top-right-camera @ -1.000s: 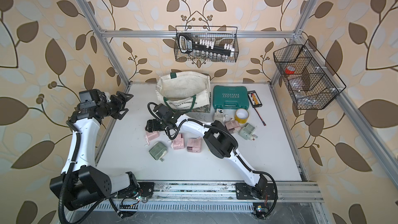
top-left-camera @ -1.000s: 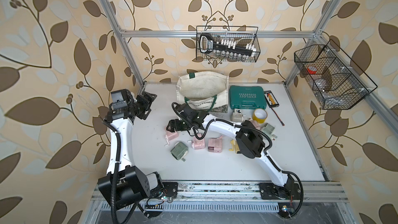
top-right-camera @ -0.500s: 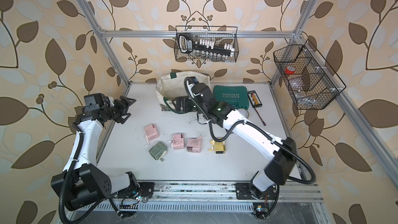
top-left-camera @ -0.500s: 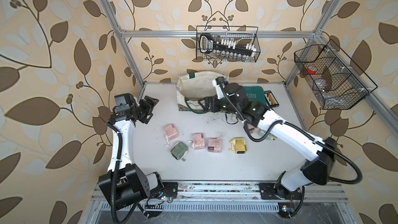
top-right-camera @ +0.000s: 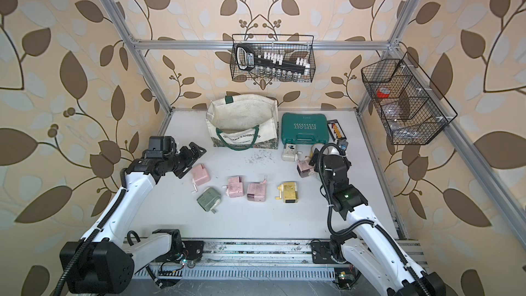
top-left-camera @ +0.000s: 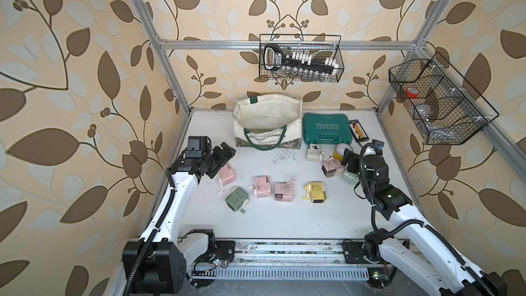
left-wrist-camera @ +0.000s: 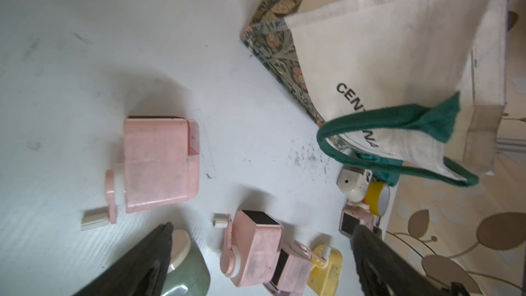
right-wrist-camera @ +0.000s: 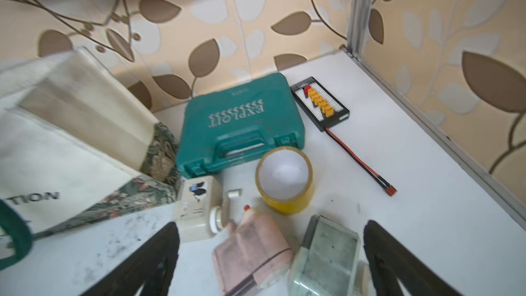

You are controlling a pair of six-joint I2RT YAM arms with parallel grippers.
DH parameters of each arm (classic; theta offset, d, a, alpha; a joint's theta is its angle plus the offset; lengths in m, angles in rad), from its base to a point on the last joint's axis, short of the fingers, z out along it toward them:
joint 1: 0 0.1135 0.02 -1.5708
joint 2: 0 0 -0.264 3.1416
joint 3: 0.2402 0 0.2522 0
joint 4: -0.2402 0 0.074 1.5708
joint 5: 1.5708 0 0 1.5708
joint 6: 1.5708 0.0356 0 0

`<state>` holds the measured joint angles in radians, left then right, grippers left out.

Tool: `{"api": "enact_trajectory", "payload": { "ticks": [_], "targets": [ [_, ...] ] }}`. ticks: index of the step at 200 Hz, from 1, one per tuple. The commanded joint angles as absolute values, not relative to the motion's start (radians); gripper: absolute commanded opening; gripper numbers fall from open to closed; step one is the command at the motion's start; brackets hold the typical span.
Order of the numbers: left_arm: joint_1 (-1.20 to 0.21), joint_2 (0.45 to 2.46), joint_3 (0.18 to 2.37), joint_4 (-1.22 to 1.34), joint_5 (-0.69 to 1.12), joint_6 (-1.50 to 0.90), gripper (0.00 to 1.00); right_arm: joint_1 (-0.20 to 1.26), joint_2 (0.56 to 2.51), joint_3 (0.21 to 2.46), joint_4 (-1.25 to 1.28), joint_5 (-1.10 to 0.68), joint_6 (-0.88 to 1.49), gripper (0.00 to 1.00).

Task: Take out the pencil sharpeners from the tote bags
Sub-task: Reset both arms

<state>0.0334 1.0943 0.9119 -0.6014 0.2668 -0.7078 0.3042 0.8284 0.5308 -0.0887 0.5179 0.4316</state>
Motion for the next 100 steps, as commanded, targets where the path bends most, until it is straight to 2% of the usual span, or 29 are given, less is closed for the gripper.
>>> {"api": "enact_trajectory", "payload": {
  "ticks": [1, 29, 53, 100],
  "targets": [
    [0.035, 1.048, 0.917, -0.661, 0.049, -0.693, 0.99, 0.292, 0.877, 0.501, 0.064, 0.649, 0.381, 0.99],
    [0.035, 1.011, 0.846, -0.522, 0.102, -0.616, 0.99, 0.247, 1.062, 0.522, 0.181, 0.695, 0.289, 0.99],
    [0.035, 1.017, 0.861, -0.525, 0.099, -0.566, 0.99, 0.18, 1.224, 0.538, 0.264, 0.726, 0.253, 0.99],
    [0.035, 1.05, 0.829, -0.366, 0.012, -0.392, 0.99, -0.012, 1.353, 0.449, 0.493, 0.471, 0.262, 0.99]
  ]
}}
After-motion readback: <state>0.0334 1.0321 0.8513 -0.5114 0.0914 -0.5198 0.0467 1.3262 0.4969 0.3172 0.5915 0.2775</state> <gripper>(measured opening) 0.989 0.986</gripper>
